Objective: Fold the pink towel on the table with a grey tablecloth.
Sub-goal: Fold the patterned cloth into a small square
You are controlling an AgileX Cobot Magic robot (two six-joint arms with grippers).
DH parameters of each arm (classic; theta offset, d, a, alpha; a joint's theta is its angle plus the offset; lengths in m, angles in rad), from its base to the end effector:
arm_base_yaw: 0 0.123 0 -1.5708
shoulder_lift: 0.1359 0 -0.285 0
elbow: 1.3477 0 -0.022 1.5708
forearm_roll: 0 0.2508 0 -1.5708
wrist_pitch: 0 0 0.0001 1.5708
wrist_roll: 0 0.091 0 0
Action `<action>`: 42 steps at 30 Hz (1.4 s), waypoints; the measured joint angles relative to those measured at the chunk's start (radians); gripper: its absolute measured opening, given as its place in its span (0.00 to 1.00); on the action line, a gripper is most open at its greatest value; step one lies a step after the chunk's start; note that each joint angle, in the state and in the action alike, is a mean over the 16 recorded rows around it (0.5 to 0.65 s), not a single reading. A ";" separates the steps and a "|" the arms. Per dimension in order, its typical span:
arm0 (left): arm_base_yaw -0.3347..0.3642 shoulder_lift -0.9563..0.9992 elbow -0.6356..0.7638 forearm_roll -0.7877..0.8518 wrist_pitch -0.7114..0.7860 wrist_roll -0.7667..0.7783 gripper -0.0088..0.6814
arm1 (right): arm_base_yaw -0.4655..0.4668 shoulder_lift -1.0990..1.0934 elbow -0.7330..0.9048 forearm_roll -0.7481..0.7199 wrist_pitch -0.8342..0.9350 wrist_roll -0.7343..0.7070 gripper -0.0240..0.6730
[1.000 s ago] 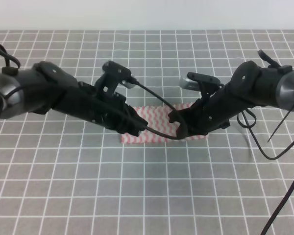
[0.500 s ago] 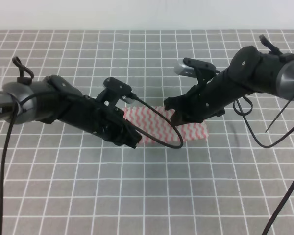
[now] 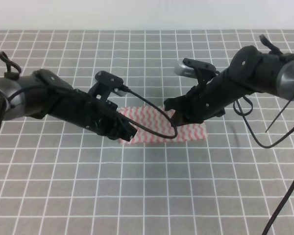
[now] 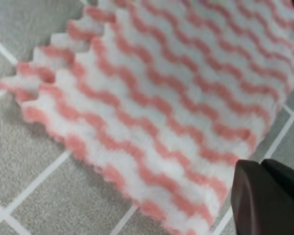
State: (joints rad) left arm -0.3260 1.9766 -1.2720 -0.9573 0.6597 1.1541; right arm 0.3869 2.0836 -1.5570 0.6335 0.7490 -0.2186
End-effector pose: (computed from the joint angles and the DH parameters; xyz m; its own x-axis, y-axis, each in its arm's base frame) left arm 0.3682 -0.1727 0.1721 -0.6178 0.4885 -0.6162 0.7434 0.6183 -0.2551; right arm 0.4006 0.2029 0.1898 -0.9284 -0.1100 -0.3549 -0.2789 0.8375 0.4699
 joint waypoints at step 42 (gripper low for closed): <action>0.029 0.035 -0.029 -0.157 -0.055 -0.056 0.01 | -0.076 0.004 -0.098 -0.265 0.112 0.188 0.18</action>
State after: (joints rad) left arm -0.2966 2.0112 -1.3008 -1.1144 0.6049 1.0983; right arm 0.3105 2.0880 -1.6547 0.3687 0.8605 -0.0306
